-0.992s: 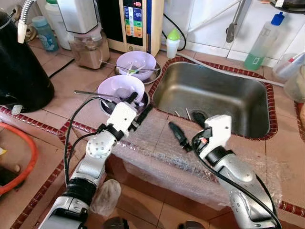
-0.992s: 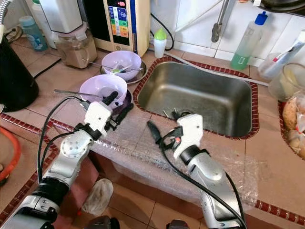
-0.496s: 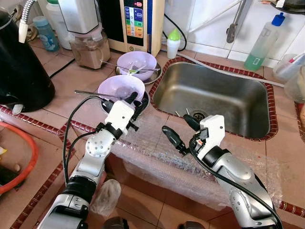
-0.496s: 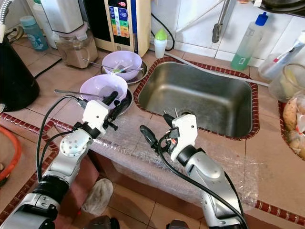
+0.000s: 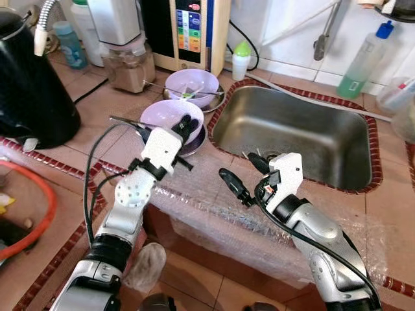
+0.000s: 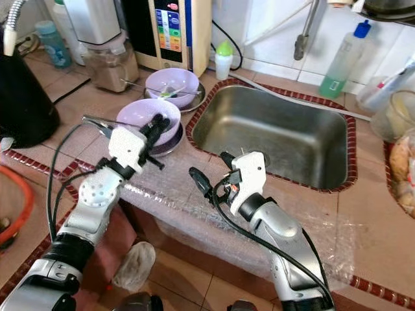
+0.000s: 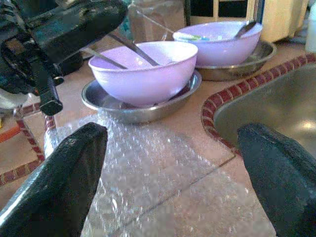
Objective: Kitchen organization
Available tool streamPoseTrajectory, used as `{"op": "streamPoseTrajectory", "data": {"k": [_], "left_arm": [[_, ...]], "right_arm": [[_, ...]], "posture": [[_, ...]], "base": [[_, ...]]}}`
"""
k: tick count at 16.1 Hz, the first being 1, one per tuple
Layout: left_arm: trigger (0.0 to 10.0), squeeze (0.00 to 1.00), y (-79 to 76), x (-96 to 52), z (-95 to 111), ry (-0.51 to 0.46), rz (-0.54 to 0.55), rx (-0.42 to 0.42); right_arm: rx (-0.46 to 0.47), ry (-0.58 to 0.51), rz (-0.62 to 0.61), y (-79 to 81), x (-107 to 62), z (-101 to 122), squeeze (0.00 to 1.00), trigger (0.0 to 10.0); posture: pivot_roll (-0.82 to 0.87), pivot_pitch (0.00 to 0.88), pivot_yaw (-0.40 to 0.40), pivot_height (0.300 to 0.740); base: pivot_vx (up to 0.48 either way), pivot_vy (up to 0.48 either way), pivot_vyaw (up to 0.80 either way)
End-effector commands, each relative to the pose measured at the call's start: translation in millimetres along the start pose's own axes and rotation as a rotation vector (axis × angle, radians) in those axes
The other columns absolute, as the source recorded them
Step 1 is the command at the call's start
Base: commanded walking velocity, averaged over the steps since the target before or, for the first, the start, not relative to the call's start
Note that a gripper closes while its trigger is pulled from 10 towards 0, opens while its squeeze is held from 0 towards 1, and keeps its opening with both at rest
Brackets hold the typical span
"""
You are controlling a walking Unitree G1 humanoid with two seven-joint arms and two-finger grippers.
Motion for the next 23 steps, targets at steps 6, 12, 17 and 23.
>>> {"op": "streamPoseTrajectory", "data": {"k": [6,12,17,23], "left_arm": [[0.0,0.00,40.9,11.9,51.2,-0.150,0.021,-0.009],[0.0,0.00,29.3,29.9,89.8,-0.166,-0.322,-0.276],[0.0,0.00,-0.8,28.5,95.2,-0.158,-0.438,-0.354],[0.0,0.00,-20.9,23.2,84.6,-0.089,-0.509,-0.387]], "right_arm": [[-0.118,-0.087,-0.066,-11.2,9.0,16.9,0.00,10.0],[-0.333,-0.131,-0.069,-26.3,24.7,39.0,0.00,10.0],[-0.384,-0.176,-0.104,-27.0,27.3,42.1,0.00,10.0],[-0.390,-0.237,-0.104,-26.7,30.2,47.1,0.00,0.0]], "posture": [[-0.09,0.000,0.001,0.740],[-0.07,0.000,0.000,0.740],[-0.07,0.000,0.008,0.740],[-0.07,0.000,0.015,0.740]], "base": [[0.000,0.000,0.00],[0.000,0.000,0.00],[0.000,0.000,0.00],[0.000,0.000,0.00]]}}
Point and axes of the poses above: a point about 5 cm out from each wrist's last joint towards the gripper, its own x axis pointing out of the wrist towards the gripper, its own z axis along the axis of the wrist's last joint, y = z × x, the point moved 2 cm from there along x, pointing out of the wrist towards the gripper, and after that the axes turned 9 degrees about x, right-handed, at the moved point
